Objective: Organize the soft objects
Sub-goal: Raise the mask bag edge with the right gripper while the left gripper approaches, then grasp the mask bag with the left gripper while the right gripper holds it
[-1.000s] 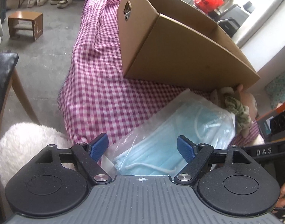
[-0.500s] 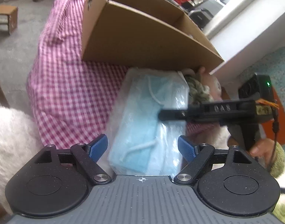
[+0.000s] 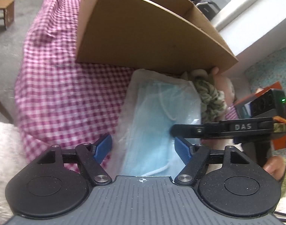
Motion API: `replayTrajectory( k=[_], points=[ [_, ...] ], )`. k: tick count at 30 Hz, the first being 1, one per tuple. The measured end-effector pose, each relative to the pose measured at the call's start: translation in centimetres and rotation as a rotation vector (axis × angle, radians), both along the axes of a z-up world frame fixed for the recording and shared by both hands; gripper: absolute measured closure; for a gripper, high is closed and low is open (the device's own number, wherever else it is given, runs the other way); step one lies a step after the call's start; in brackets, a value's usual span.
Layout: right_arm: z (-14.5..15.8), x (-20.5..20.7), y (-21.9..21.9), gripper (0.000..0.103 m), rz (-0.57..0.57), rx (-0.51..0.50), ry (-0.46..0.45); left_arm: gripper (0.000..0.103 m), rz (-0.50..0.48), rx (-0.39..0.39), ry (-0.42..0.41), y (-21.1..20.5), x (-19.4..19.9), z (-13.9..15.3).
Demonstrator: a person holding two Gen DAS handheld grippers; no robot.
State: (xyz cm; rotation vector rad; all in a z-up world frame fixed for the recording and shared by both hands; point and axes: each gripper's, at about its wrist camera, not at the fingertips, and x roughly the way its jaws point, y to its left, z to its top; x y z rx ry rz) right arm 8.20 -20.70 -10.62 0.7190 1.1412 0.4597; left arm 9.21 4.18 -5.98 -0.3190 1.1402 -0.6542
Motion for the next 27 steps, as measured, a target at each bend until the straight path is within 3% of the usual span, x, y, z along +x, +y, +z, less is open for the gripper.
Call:
replayTrajectory(
  k=[9,21,27],
  points=[
    [-0.7,0.0,0.3,0.082,-0.027,0.044,0.012,0.03,0.008,-0.009,0.003,-0.9,0.2,0.0],
    [1.9,-1.3,1.4,0.084,0.004,0.054,-0.062,0.031,0.017,-0.086,-0.011,0.1,-3.2,1.6],
    [2.6,-1.5,1.9,0.087,0.022,0.038,-0.103,0.039,0.03,-0.11,-0.031,1.0,-4.2,2.1]
  ],
)
